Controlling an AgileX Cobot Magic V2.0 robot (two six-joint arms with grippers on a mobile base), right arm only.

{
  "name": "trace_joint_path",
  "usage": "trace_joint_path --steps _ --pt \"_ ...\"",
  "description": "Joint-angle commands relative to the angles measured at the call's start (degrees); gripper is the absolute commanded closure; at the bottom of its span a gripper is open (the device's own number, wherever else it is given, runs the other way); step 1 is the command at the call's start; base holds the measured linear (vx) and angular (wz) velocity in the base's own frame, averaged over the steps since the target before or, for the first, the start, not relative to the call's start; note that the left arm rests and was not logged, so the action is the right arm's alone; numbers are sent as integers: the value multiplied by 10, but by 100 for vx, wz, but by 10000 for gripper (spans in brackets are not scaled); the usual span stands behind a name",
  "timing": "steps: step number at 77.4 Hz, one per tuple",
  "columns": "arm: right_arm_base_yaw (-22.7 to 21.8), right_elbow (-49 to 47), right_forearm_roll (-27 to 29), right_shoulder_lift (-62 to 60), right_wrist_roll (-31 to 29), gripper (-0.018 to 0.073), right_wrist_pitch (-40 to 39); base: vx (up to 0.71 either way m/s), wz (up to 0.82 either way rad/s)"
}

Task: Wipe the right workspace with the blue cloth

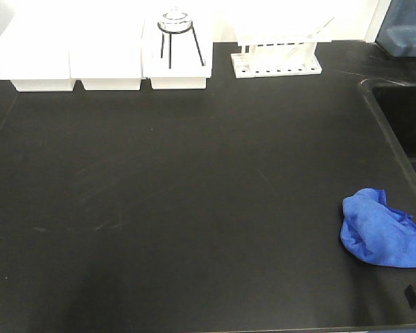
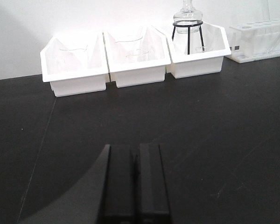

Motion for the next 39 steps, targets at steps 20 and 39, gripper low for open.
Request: trace_joint_path --steps 20,39 --pt "0 8 0 -6 0 567 -50 0 0" --pt "0 7 0 -6 0 567 -95 0 0"
